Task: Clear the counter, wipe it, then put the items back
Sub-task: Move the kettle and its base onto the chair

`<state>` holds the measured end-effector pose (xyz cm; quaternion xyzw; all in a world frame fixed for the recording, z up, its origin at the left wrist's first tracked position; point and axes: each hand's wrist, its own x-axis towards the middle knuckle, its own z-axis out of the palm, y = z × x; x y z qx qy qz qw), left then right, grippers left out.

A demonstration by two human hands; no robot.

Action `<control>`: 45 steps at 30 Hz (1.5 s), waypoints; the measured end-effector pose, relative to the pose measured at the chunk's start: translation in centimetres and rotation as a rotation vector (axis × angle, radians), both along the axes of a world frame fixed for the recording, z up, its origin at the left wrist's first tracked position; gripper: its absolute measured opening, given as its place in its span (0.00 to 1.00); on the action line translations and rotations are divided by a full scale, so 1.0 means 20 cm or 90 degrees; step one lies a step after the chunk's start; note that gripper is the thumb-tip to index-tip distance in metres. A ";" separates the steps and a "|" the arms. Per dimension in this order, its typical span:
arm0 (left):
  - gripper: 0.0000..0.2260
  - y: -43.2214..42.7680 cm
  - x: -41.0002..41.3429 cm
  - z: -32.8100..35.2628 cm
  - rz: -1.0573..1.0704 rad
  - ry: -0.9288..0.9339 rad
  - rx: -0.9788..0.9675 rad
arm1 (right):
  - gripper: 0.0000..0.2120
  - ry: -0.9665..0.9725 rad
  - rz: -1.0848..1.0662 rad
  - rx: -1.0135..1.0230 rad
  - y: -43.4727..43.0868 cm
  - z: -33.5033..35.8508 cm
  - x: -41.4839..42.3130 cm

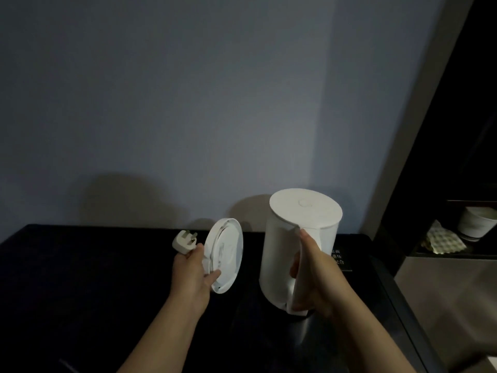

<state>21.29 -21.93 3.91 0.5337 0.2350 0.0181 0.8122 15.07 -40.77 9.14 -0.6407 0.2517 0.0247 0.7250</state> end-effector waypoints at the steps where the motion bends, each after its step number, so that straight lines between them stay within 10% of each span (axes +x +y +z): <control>1: 0.15 0.03 -0.05 0.00 0.000 -0.002 0.000 | 0.24 -0.001 0.002 -0.011 0.02 0.01 -0.05; 22: 0.11 0.12 -1.59 0.15 -0.117 -0.067 0.015 | 0.20 -0.082 -0.008 -0.041 0.06 0.16 -1.60; 45: 0.09 -2.69 -2.80 -0.10 -0.508 0.073 0.069 | 0.15 0.022 -0.408 -0.051 -2.31 -0.15 -3.40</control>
